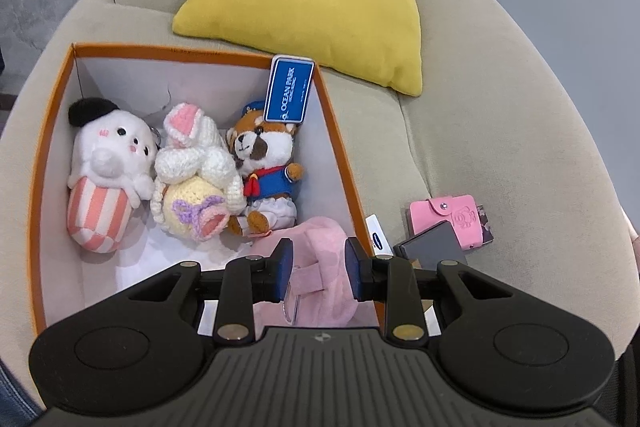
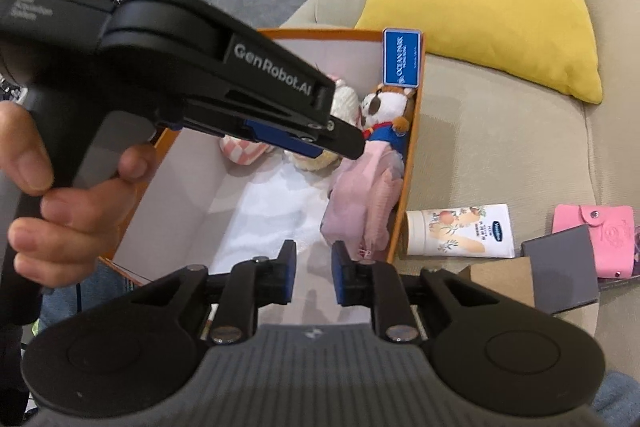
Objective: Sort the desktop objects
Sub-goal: 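Release the fox in the box while the right gripper lowers the pouch inside, then move the right gripper toward the black case and pink wallet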
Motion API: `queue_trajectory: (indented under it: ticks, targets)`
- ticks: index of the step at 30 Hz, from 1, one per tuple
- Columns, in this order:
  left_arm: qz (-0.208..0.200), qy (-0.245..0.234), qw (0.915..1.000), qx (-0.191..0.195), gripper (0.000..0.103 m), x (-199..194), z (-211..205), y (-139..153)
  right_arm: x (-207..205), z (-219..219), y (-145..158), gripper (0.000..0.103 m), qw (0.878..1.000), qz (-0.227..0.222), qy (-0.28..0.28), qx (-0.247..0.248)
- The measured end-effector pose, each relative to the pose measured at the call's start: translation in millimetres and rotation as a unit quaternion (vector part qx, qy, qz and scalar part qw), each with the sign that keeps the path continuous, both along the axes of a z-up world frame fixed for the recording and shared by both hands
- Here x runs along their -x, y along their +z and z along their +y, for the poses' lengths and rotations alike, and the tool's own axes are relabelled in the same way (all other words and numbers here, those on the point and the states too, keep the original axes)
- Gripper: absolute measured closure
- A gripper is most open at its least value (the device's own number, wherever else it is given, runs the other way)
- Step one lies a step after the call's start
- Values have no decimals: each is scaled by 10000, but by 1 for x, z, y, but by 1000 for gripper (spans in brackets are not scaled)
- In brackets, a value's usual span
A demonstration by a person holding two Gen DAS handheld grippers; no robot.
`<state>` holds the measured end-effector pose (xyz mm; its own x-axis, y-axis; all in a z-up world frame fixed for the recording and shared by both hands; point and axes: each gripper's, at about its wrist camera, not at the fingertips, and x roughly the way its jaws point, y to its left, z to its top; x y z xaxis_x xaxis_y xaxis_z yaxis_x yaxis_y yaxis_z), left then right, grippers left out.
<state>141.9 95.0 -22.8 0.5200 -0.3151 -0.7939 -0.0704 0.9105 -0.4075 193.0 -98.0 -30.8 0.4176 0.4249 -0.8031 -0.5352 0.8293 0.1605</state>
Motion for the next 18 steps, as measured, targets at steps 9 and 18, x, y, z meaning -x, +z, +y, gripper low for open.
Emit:
queue_trajectory:
  ticks: [9, 18]
  targets:
    - [-464, -270, 9978, -402, 71, 5, -35, 40, 5, -69, 24, 72, 9978, -227, -537, -299]
    - [-341, -871, 9943, -506, 71, -17, -104, 43, -22, -152, 8, 72, 9923, 112, -1200, 274]
